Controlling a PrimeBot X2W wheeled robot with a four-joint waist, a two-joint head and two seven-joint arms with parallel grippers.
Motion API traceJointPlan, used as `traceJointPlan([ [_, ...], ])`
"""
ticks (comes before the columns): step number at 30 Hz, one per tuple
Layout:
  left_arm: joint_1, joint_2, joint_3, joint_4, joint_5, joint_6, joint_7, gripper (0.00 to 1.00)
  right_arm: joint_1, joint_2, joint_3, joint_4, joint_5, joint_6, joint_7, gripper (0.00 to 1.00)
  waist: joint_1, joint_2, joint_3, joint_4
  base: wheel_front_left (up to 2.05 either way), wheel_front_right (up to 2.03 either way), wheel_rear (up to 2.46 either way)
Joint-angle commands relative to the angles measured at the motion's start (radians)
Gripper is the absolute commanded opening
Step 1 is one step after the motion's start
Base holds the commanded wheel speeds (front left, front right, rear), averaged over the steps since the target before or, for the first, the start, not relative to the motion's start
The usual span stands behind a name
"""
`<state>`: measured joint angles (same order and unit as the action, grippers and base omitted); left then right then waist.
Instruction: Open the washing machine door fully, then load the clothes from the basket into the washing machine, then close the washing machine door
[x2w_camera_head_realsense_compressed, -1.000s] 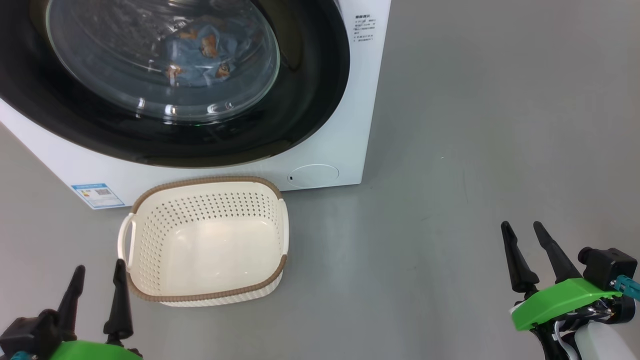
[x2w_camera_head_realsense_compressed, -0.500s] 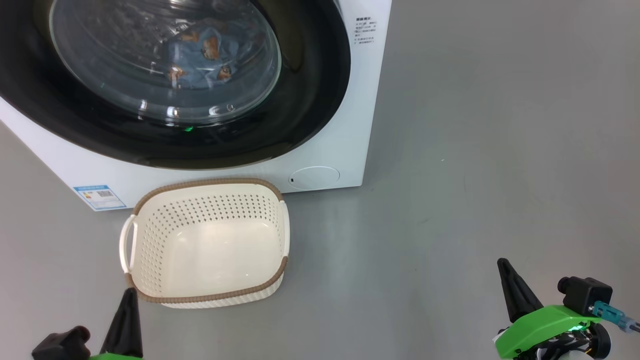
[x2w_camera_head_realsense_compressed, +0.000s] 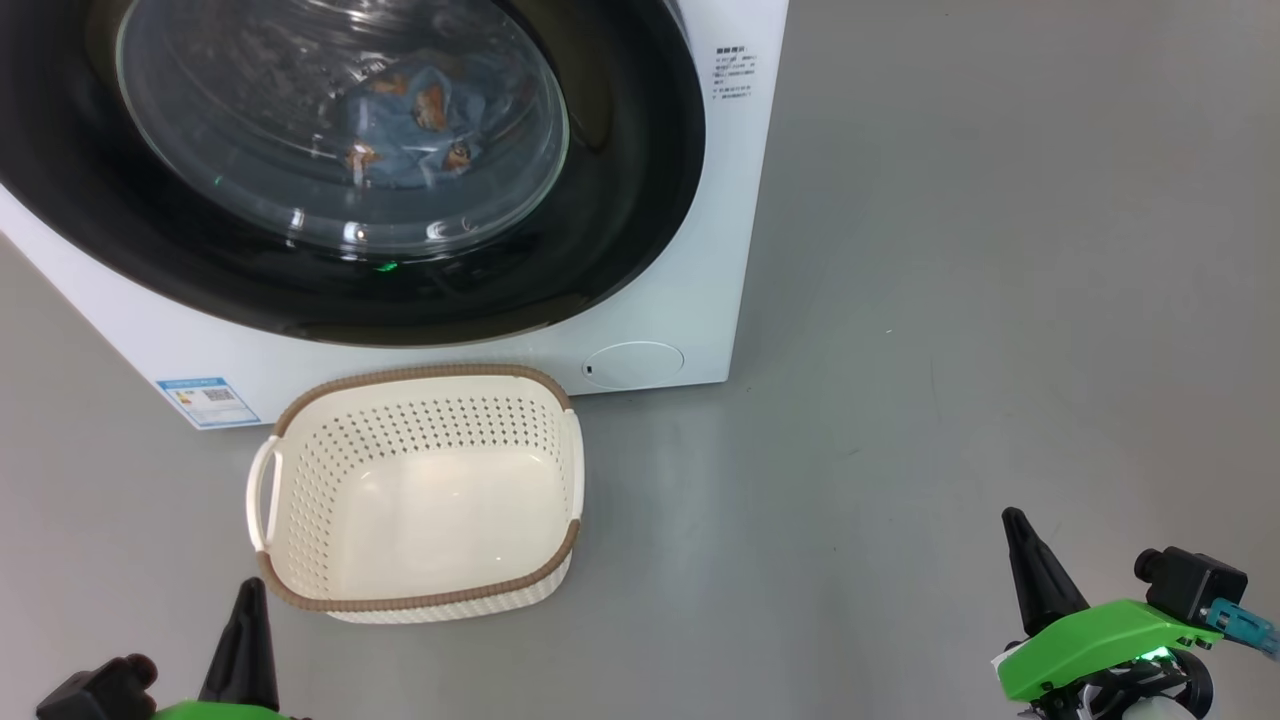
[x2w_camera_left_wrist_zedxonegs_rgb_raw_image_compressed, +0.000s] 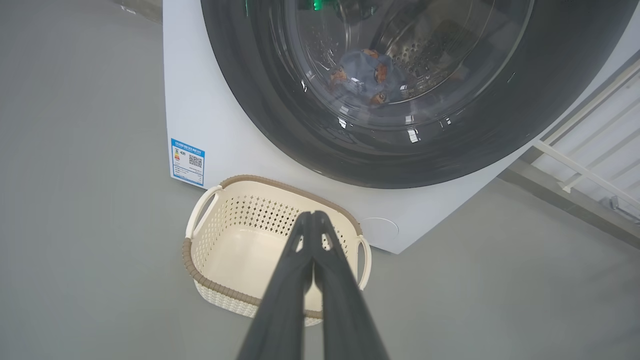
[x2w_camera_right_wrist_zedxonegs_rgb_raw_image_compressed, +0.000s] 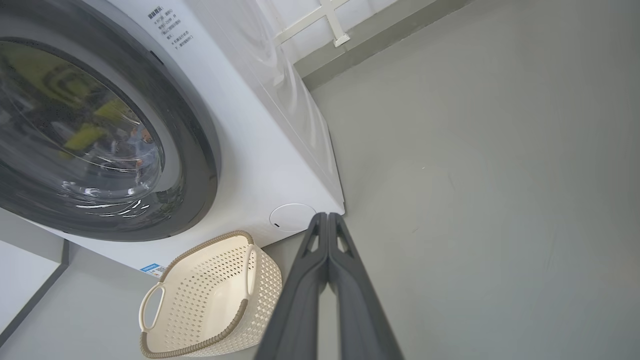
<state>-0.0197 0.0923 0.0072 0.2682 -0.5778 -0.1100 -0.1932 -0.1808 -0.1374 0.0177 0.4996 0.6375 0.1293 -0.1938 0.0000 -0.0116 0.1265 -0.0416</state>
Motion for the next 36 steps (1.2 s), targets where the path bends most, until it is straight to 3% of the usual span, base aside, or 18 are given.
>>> traceJointPlan([
  [1, -0.024, 0.010, 0.017, -0.032, -0.027, 0.006, 0.005, 0.00, -0.009, -0.007, -0.006, -0.030, 0.031, 0.000, 0.005, 0.00, 0.0000, -0.0007, -0.001, 0.001, 0.00, 0.00, 0.00],
  [36, -0.047, -0.008, 0.048, -0.066, -0.370, 0.035, 0.108, 0.00, 0.006, 0.018, -0.041, -0.096, 0.359, 0.001, 0.102, 0.00, 0.0000, -0.0010, -0.041, 0.015, 0.00, 0.00, 0.00],
])
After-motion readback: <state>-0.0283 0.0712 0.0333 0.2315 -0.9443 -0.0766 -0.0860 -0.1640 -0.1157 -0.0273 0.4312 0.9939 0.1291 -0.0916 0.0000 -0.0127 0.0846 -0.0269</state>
